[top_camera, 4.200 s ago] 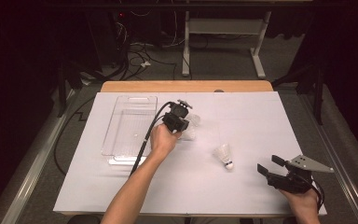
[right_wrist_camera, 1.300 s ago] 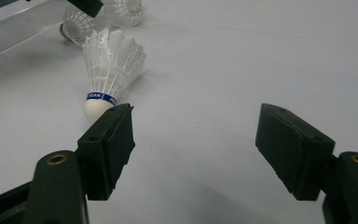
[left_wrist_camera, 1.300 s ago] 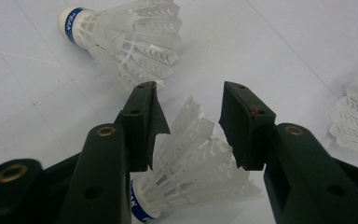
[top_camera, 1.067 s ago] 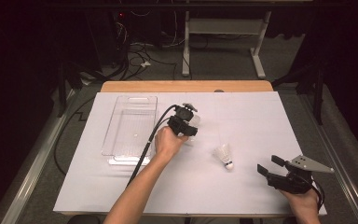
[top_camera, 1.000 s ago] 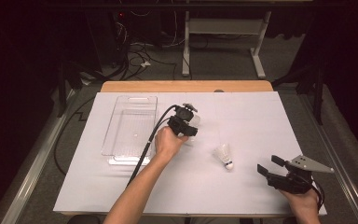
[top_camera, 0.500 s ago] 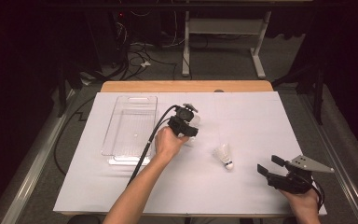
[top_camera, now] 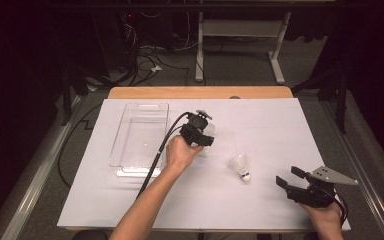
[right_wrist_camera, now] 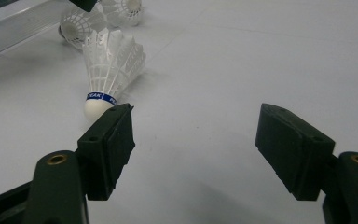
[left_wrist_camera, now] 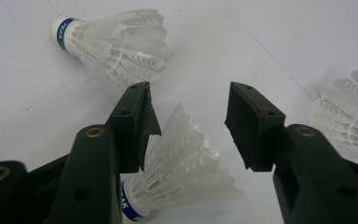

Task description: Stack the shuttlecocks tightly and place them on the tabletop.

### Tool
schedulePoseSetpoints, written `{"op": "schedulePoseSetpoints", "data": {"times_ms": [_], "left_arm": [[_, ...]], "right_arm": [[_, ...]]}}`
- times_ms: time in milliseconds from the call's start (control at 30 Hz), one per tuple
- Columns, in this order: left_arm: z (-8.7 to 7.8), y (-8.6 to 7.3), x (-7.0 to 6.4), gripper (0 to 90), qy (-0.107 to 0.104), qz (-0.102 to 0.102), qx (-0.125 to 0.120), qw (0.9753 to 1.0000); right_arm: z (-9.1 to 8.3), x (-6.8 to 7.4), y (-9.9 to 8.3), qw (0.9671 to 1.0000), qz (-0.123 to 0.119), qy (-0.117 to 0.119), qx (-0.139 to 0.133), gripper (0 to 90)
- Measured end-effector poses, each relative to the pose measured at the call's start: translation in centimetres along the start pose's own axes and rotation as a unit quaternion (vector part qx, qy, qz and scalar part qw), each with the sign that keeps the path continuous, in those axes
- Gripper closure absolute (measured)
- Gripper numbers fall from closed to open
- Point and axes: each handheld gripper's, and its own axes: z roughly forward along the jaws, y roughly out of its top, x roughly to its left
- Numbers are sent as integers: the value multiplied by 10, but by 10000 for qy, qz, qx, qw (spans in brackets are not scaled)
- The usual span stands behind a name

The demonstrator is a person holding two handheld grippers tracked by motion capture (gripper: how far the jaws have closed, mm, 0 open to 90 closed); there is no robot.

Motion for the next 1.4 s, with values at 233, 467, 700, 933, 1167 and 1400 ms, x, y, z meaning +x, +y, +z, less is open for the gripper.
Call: {"op": "schedulePoseSetpoints", "data": {"times_ms": [233, 467, 700, 933, 1167, 1400], "left_arm": [[-5, -1, 0, 463, -100, -35, -24, 9999], [-10, -4, 1, 423, -145, -67, -79, 9998], [-16, -6, -1, 394, -194, -66, -163, 9997], [-20, -11, -2, 368, -253, -69, -214, 9994], [-26, -16, -3, 362, -303, -69, -303, 9991], [-32, -22, -4, 354, -331, -30, -352, 9988]], "right_arm": [[0, 0, 0, 10000, -2, -2, -1, 281], [0, 0, 0, 10000, -2, -8, 3, 281], [0, 0, 0, 10000, -1, -6, 5, 281], [0, 0, 0, 10000, 9, -5, 3, 281], [0, 0, 0, 10000, 14, -8, 6, 280], [0, 0, 0, 10000, 8, -11, 8, 280]]}}
